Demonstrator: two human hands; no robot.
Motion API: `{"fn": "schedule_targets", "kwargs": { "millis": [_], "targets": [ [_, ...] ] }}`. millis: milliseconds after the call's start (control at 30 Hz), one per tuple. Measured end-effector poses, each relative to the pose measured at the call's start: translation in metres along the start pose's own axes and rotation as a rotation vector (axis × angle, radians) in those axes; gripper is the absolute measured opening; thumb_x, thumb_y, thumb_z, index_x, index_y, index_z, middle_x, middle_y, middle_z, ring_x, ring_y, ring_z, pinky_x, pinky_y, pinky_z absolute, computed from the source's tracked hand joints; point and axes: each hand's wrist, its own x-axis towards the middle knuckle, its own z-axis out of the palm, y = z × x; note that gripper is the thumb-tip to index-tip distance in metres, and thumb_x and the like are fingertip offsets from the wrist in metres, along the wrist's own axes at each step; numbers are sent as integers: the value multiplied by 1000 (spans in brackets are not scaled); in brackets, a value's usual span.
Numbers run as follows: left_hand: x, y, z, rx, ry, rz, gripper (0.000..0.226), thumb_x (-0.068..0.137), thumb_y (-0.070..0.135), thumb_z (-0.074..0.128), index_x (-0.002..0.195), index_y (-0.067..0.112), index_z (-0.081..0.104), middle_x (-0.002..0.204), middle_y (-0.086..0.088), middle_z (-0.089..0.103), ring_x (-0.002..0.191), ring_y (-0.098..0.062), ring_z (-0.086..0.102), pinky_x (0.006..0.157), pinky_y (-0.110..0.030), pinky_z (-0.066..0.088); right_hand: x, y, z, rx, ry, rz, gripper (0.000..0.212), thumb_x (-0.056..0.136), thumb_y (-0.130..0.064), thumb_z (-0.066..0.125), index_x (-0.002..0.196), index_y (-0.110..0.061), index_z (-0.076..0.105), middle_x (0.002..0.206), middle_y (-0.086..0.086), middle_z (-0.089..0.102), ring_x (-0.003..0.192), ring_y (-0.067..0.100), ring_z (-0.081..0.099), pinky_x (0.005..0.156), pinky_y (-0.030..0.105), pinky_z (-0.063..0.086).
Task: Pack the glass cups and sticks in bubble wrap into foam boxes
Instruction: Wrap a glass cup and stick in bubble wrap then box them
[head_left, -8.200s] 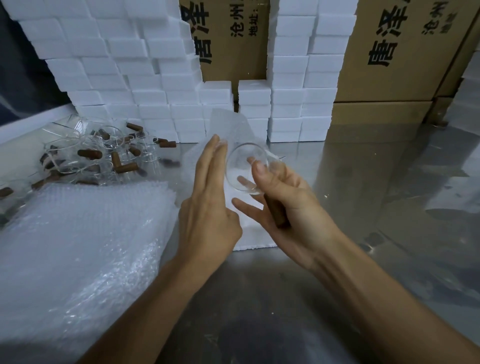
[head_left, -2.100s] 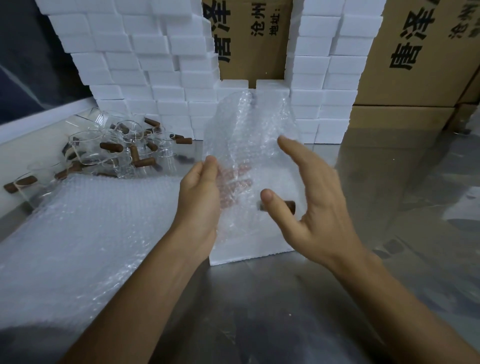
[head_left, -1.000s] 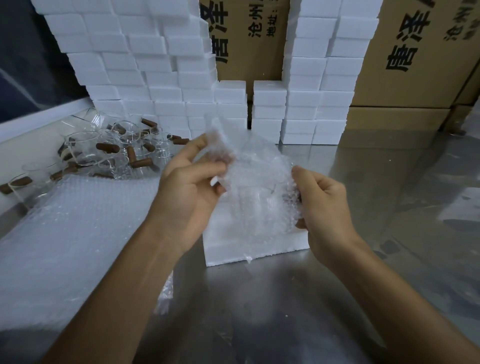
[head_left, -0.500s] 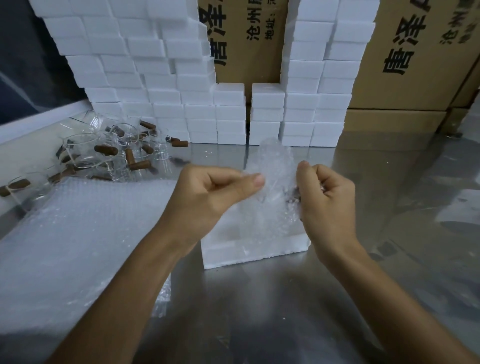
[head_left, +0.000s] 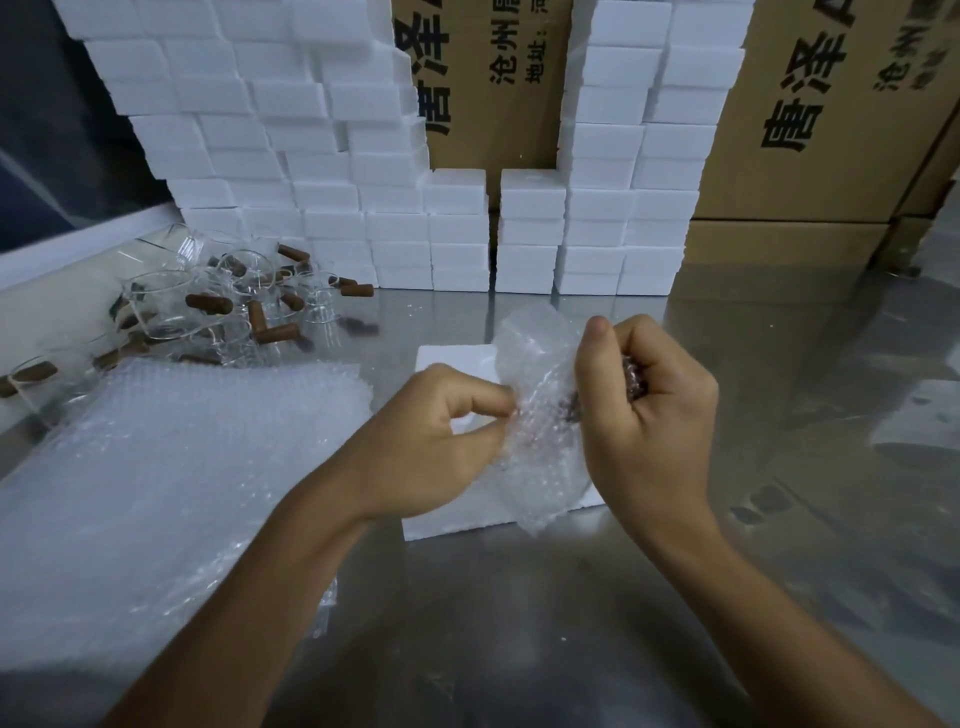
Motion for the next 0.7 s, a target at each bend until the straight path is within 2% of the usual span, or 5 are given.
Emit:
{"fn": "schedule_targets", "kwargs": {
  "millis": [167,300,433,567,700],
  "targets": [
    [-3,-13,4,-136,-95,-9,40,87,20,48,113,0,71,117,-4,66,113,-10,58,102,-27,44,5,7,-4,17,37,109,44,98,-14,54,57,-11,38,51,0,38,47,5,35,49,16,30],
    [-3,-3,10,-246,124,45,31,77,50,56,81,24,73,90,4,64,89,-7,61,86,-18,44,10,6,-6,59,84,191,46,100,-11,54,57,-9,37,48,-12,37,46,2,35,49,11,28],
    [1,4,29,-294,306,162,73,70,57,74,132,40,39,135,11,47,116,-4,58,88,-19,50,13,7,-6,209,93,381,47,102,-24,55,60,-10,39,52,-6,38,52,11,36,52,29,34],
    [4,6,52,-409,439,55,63,64,53,84,115,37,52,115,9,65,103,-10,66,75,-20,56,11,9,-7,358,-147,607,60,99,-44,54,96,16,56,77,33,57,64,37,56,59,45,49],
    [6,2,43,-383,582,8,40,64,47,78,91,21,64,95,-10,73,87,-32,70,75,-50,59,14,10,-10,433,-254,629,33,86,-32,69,87,2,69,53,-8,56,47,2,50,48,14,41]
  ]
}}
